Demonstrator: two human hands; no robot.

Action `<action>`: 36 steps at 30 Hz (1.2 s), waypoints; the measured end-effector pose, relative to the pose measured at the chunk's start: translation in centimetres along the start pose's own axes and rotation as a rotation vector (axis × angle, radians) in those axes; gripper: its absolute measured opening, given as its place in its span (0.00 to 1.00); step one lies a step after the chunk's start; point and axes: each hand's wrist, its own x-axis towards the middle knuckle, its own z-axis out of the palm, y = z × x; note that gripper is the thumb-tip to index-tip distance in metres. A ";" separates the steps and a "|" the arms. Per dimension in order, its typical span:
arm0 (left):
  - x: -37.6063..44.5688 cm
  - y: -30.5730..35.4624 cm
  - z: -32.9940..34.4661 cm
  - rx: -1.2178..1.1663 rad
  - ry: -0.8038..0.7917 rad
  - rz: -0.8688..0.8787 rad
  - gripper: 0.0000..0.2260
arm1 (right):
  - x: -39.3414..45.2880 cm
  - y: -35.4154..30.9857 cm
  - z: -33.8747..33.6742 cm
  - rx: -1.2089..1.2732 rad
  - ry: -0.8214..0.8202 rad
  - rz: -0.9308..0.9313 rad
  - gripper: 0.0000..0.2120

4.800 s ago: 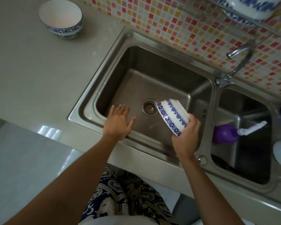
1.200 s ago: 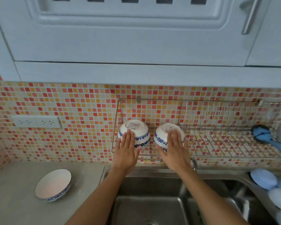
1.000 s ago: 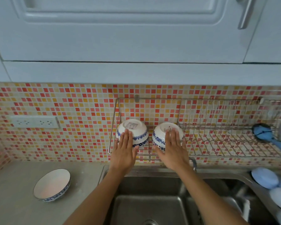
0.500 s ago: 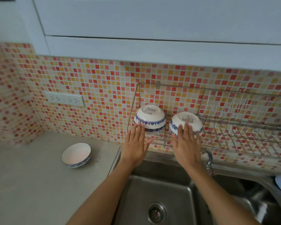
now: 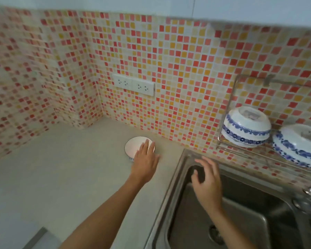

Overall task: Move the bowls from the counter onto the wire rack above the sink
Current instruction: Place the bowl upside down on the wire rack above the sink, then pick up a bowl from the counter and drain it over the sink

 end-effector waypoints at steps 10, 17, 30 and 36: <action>6.0 -14.3 1.1 -0.316 -0.011 -0.414 0.28 | 4.9 -5.2 21.3 0.196 -0.571 0.812 0.32; 8.6 -16.5 2.8 -0.432 -0.074 -0.455 0.26 | 4.7 -3.6 28.1 0.304 -0.538 1.151 0.16; 6.3 -13.9 3.9 -0.847 -0.149 -0.630 0.20 | 1.5 -4.1 19.6 0.455 -0.672 1.180 0.20; 2.1 -8.0 4.5 -0.840 -0.238 -0.541 0.19 | -1.7 -2.7 11.2 0.492 -0.610 1.179 0.20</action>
